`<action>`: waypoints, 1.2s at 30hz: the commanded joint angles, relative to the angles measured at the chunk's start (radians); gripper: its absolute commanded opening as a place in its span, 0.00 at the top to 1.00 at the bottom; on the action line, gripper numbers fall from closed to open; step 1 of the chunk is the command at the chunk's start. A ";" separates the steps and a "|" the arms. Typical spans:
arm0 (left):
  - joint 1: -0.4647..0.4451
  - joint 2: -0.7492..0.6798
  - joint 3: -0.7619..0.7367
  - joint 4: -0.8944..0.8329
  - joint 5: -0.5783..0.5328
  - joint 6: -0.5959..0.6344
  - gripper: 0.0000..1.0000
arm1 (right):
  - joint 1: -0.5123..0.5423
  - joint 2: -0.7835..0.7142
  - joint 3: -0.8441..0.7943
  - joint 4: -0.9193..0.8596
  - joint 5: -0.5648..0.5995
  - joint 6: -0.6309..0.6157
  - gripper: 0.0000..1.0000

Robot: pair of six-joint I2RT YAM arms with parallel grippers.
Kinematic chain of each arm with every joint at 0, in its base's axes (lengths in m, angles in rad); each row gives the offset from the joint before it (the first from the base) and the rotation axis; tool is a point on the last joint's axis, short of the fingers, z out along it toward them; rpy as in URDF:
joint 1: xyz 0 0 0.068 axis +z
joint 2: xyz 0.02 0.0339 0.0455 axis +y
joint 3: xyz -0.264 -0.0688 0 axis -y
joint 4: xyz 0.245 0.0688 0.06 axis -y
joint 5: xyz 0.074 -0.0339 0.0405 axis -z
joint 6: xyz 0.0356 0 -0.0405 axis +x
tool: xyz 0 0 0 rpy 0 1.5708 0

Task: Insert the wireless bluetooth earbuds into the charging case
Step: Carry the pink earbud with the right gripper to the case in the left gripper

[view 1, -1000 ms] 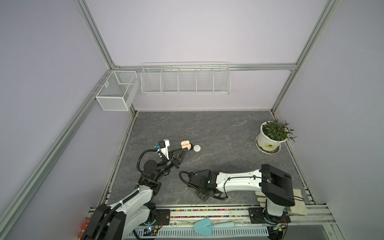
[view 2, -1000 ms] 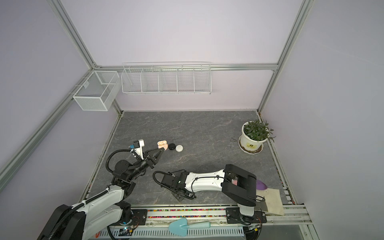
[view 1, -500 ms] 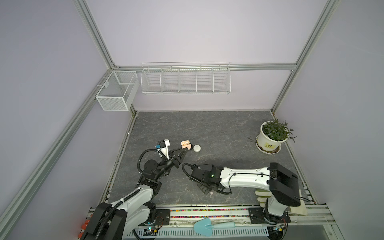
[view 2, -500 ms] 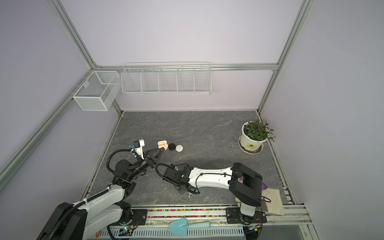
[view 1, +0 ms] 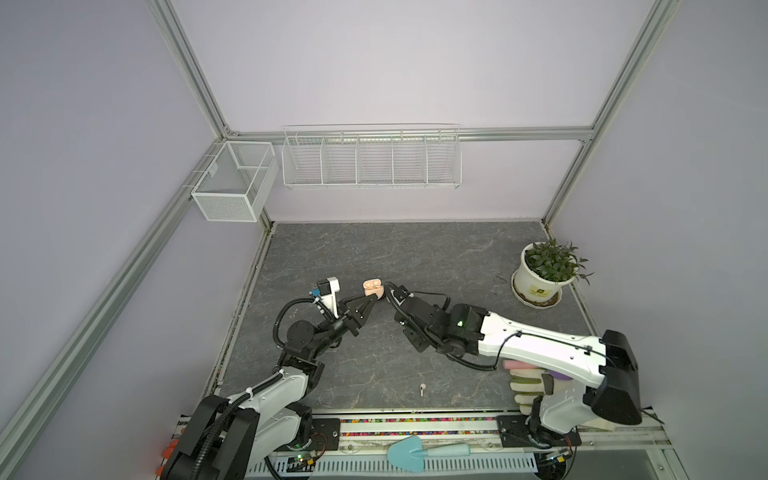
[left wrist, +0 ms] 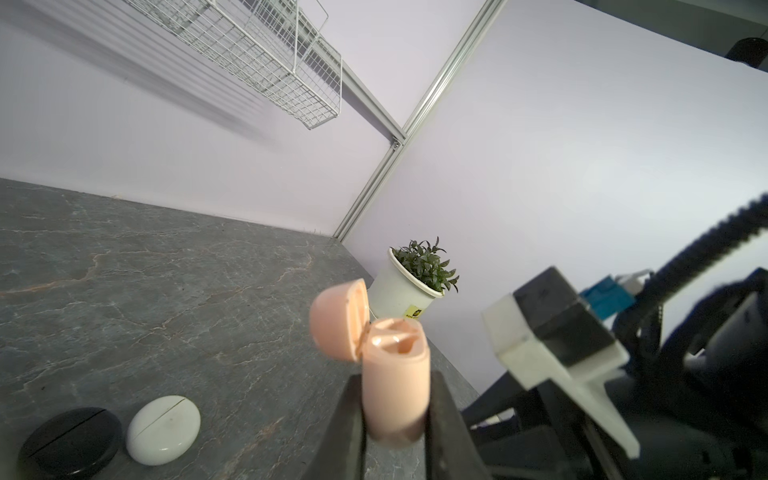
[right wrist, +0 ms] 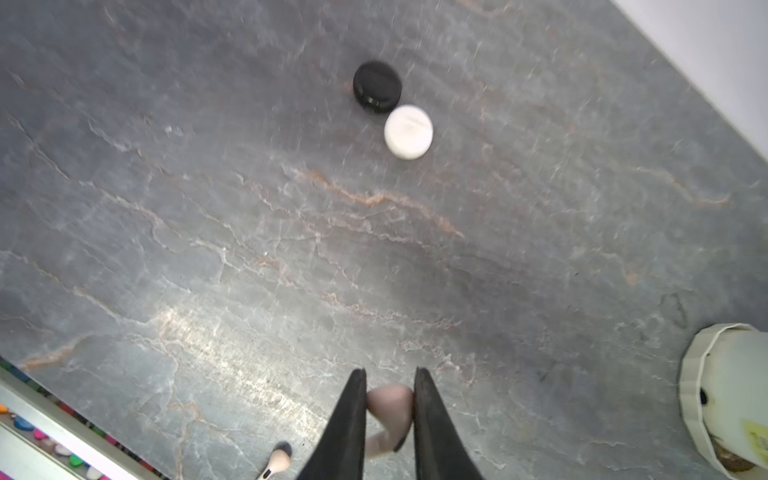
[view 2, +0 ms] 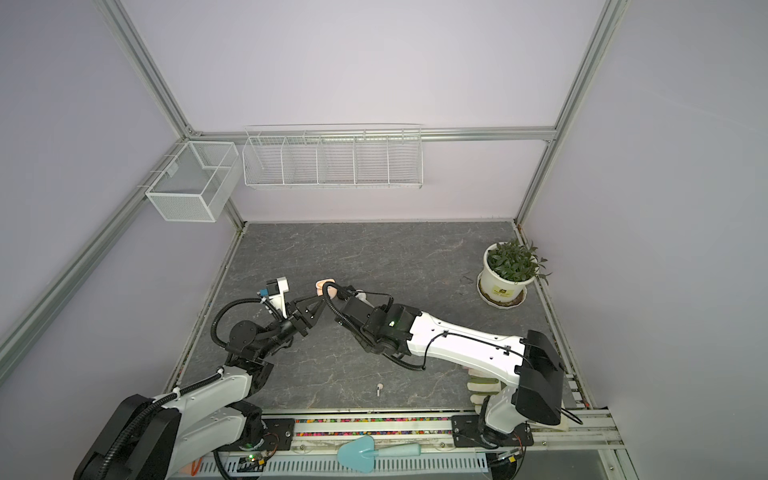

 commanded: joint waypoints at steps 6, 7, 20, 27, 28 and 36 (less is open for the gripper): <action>-0.027 0.118 0.067 0.235 0.099 -0.026 1.00 | -0.027 -0.048 0.157 -0.001 0.056 -0.143 0.78; -0.035 0.131 0.078 0.239 0.119 -0.017 1.00 | -0.029 -0.048 0.175 0.002 0.051 -0.155 0.78; -0.103 0.179 0.161 0.239 0.138 0.125 1.00 | -0.029 -0.041 0.335 0.037 -0.031 -0.254 0.78; -0.110 0.204 0.190 0.240 0.146 0.115 1.00 | -0.031 -0.015 0.371 0.065 -0.064 -0.283 0.78; -0.111 0.204 0.192 0.240 0.148 0.115 1.00 | -0.031 -0.009 0.376 0.069 -0.066 -0.289 0.78; -0.112 0.187 0.188 0.239 0.152 0.113 1.00 | -0.031 0.021 0.401 0.095 -0.084 -0.315 0.78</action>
